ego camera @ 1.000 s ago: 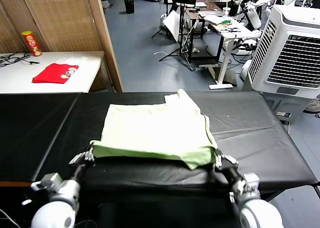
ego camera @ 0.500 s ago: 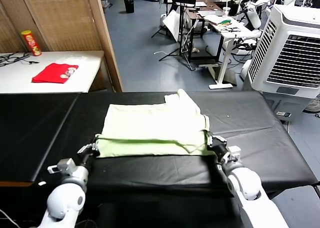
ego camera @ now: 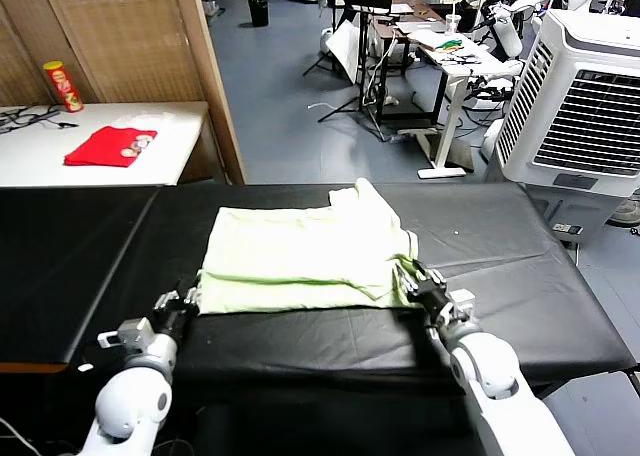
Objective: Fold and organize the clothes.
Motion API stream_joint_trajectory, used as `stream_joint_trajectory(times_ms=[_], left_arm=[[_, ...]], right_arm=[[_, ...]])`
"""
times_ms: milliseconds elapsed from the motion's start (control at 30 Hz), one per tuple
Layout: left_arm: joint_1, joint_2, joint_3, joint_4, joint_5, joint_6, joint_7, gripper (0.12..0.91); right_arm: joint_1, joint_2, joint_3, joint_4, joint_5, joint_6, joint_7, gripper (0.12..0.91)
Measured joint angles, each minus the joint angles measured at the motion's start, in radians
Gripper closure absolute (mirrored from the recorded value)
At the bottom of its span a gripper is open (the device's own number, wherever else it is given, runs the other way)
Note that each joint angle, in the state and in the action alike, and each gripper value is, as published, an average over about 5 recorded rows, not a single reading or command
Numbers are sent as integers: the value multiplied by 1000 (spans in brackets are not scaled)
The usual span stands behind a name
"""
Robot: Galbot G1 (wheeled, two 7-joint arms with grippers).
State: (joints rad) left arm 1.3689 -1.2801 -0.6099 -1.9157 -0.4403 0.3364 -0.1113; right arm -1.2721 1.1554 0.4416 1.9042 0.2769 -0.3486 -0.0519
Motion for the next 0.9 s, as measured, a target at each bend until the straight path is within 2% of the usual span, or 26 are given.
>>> stream_joint_trajectory(times_ms=[100, 167, 333, 433, 600, 700, 800, 900], left_arm=[[18, -1, 0, -9, -10, 13, 12, 248], [27, -2, 0, -11, -23, 22, 15, 237], [36, -4, -3, -2, -67, 36, 18, 232], [36, -4, -6, 9, -83, 38, 18, 279], [36, -3, -7, 21, -104, 42, 18, 537], [37, -2, -6, 22, -107, 48, 18, 704], [45, 2, -4, 14, -87, 56, 13, 845], [61, 9, -1, -3, -45, 64, 0, 891]], right_arm=[[-44, 2, 14, 19, -1, 4, 0, 230], [-67, 7, 21, 22, -2, 5, 1, 244], [-100, 25, 28, 21, -7, 7, 1, 394], [-106, 37, 27, 16, -13, 8, 0, 527], [-111, 51, 21, 14, -21, 6, 2, 792], [-117, 55, 19, 27, -21, -6, 12, 887], [-129, 52, 24, 50, -18, -40, 34, 904], [-152, 45, 37, 87, -13, -85, 55, 904]])
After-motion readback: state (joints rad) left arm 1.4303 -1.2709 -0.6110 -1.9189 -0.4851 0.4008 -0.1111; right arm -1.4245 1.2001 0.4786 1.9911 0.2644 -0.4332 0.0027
